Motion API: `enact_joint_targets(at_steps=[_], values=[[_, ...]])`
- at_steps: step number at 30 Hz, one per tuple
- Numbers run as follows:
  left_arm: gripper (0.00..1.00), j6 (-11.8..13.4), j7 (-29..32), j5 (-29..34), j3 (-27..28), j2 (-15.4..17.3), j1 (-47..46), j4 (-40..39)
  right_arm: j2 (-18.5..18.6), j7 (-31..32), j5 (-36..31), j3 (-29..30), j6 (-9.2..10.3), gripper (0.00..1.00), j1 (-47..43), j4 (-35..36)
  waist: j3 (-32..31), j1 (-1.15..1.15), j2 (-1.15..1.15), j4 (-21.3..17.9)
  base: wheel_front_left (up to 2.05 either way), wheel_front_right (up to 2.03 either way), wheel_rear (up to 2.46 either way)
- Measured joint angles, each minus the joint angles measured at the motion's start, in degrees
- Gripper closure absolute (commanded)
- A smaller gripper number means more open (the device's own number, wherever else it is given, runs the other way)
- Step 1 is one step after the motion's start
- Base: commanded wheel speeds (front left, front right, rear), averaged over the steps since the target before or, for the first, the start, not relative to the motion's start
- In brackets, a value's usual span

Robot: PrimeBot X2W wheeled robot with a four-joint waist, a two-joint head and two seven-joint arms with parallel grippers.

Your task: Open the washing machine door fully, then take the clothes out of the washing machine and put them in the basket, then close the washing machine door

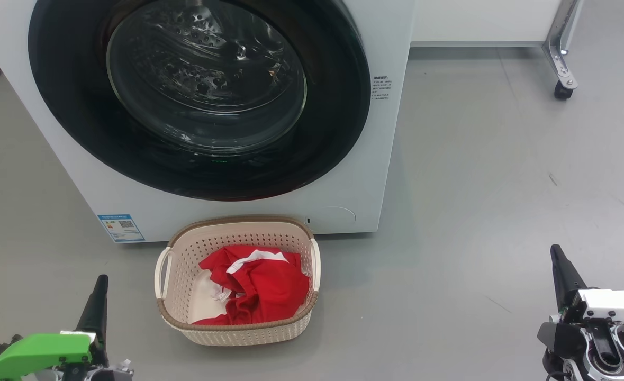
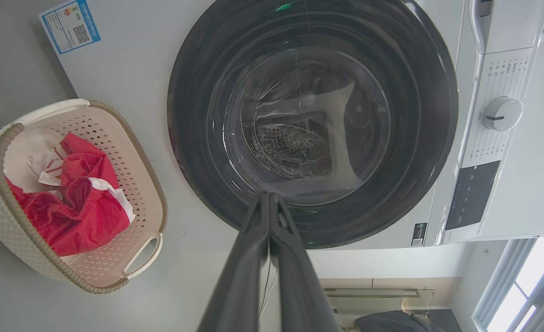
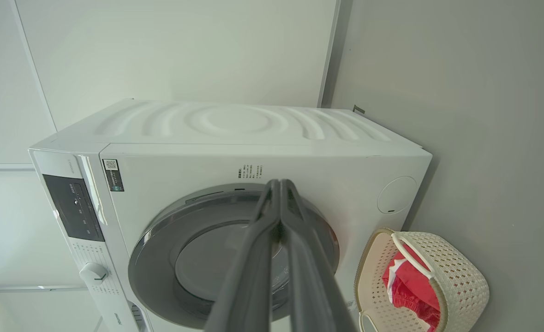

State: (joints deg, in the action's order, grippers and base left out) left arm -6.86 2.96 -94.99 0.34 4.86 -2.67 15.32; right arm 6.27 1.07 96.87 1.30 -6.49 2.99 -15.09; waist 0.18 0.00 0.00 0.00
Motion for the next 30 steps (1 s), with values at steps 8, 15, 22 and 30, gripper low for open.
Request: enact_joint_targets(at_steps=[8, 15, 22, 30], values=[[1.00, 0.0, 0.0, 0.0, 0.1, 0.0, 0.0, 0.3, 0.0, 0.2, 0.0, 0.1, -0.01, 1.00, 0.0, -0.2, 0.0, 0.00, 0.00, 0.0, 0.00, 0.00, 0.00], [1.00, 0.0, 0.0, 0.0, 0.1, -0.1, 0.0, 0.4, 0.0, 0.2, 0.0, 0.1, -0.05, 1.00, 0.0, -0.2, 0.0, 0.00, 0.00, 0.0, 0.00, 0.00, 0.00], [1.00, 0.0, 0.0, 0.0, 0.1, -0.1, -0.1, 0.4, 0.0, 0.2, 0.0, 0.2, -0.11, 1.00, 0.1, -0.3, 0.0, 0.00, 0.00, 0.0, 0.00, 0.00, 0.00], [1.00, 0.0, 0.0, 0.0, 0.2, -0.1, -0.1, 0.5, 0.0, 0.4, 0.0, 0.2, -0.16, 1.00, 0.1, -0.5, 0.0, 0.00, 0.00, 0.0, 0.00, 0.00, 0.00]])
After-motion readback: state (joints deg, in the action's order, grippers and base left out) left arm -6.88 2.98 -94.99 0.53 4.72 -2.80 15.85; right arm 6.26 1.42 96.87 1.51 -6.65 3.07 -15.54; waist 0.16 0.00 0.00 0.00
